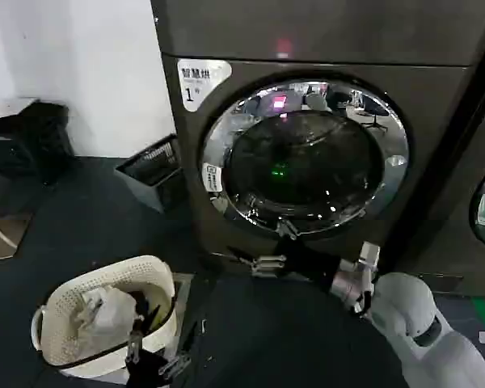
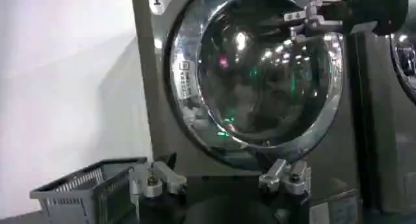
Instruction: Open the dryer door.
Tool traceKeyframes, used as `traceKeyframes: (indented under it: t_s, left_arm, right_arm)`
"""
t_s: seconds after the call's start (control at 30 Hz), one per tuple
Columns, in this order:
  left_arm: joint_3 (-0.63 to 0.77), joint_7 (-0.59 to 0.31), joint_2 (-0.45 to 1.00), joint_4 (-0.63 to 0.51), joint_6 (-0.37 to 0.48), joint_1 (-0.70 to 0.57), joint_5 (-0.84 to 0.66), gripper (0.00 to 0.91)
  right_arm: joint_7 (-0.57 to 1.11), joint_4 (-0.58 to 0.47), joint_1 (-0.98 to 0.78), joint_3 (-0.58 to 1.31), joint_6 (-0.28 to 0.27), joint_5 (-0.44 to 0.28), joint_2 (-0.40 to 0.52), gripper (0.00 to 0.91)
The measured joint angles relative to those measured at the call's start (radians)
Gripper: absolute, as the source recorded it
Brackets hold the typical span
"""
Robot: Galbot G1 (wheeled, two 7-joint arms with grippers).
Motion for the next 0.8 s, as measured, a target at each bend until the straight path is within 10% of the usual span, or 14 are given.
traceKeyframes:
  t_s: [0.8]
  left_arm:
    - [0.0, -0.035, -0.007, -0.049, 0.134, 0.005, 0.028, 0.907]
  right_arm:
    - [-0.012, -0.469, 0.345, -0.234, 0.105, -0.081, 0.155, 0.907]
